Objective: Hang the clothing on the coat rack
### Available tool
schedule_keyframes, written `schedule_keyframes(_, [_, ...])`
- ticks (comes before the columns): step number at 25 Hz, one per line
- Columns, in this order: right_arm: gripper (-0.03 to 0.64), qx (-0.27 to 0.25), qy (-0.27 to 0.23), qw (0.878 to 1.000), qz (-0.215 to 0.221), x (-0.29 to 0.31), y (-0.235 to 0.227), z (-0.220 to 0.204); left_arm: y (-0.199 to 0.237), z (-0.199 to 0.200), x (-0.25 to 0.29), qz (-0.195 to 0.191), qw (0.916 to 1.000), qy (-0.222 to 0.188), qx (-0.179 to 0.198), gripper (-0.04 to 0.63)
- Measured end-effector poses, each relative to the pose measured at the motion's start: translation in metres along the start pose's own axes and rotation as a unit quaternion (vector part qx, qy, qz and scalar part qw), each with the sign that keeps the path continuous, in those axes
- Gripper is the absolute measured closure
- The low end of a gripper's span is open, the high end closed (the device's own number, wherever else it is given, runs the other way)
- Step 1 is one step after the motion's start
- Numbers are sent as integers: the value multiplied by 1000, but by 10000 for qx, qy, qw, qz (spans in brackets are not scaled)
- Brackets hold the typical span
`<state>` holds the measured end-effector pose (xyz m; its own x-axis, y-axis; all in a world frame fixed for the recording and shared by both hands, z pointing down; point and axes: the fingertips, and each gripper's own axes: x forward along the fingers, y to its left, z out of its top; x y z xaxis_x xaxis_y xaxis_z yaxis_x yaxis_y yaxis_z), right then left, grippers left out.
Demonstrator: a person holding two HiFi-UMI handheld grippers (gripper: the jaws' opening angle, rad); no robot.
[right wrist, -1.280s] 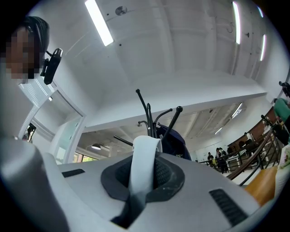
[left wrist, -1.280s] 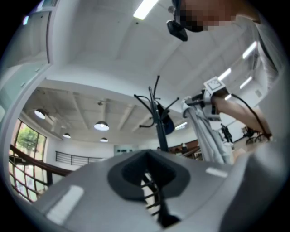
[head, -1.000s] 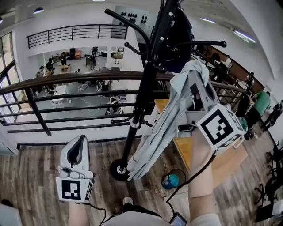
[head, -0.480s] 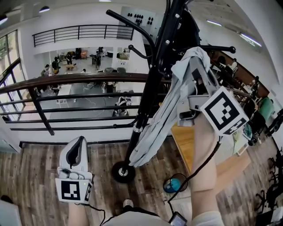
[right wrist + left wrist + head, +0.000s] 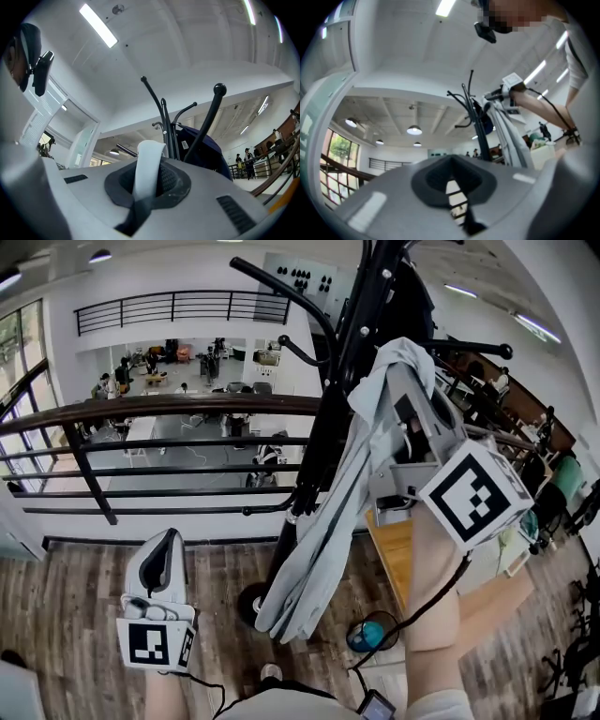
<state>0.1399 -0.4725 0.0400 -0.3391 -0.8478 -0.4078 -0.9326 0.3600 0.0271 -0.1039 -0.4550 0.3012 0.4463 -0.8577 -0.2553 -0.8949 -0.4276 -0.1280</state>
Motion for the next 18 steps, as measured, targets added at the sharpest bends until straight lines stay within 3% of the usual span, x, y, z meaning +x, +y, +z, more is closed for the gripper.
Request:
schedule_keyframes(5, [611, -523, 270, 9982, 138, -3, 16, -8, 1, 1, 0, 3, 10000, 12, -14, 586])
schedule_keyframes(18, [611, -478, 625, 9964, 329, -22, 23, -37, -1, -4, 7, -72, 9999, 45, -77, 586])
